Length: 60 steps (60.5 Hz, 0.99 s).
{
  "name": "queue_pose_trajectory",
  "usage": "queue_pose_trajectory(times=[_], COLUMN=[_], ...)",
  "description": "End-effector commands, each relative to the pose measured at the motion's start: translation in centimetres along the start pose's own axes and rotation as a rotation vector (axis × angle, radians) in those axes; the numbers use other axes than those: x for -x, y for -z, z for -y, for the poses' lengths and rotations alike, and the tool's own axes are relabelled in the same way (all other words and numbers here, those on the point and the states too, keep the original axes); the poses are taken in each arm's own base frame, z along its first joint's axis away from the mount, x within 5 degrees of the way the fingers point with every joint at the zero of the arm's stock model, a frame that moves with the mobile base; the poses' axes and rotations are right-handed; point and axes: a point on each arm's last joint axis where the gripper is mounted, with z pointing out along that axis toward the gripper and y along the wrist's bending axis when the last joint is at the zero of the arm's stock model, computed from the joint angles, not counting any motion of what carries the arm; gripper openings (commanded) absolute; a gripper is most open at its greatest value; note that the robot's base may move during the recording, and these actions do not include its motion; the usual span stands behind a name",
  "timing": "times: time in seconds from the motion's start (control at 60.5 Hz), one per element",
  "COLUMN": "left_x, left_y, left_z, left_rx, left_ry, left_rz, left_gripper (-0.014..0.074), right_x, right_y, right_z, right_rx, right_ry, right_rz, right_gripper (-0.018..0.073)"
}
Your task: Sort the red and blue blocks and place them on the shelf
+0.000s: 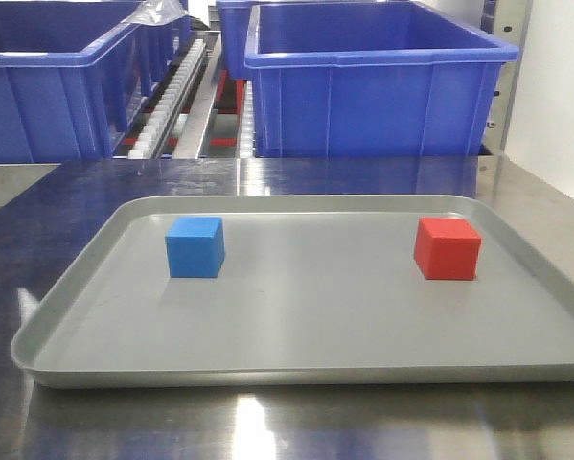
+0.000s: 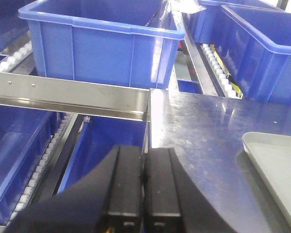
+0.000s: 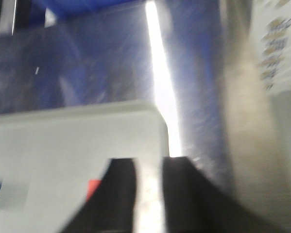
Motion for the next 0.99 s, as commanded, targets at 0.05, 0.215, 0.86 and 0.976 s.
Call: queue_pose_trajectory(times=[0.05,0.215,0.86,0.976], left_x=[0.1,0.1,0.1,0.1], left_y=[0.0,0.0,0.0,0.0], left_z=[0.1,0.1,0.1,0.1], left_rx=[-0.019,-0.019,-0.019,-0.019], left_ry=[0.007,0.007,0.007,0.007], left_rz=[0.077,0.077,0.077,0.077], left_gripper=[0.0136,0.0136,0.0136,0.0136], right_x=[0.7,-1.1,-4.4,-4.5], right_y=[-1.4,-4.2,-9.6,-10.3], right_z=[-2.4,-4.7,-6.1,-6.1], right_rx=[0.07,0.109,0.09,0.078], right_ry=[0.033,0.094,0.148,0.16], right_rz=[-0.001,-0.118,-0.3,-0.316], right_gripper=[0.0603,0.0607,0.0605,0.0605])
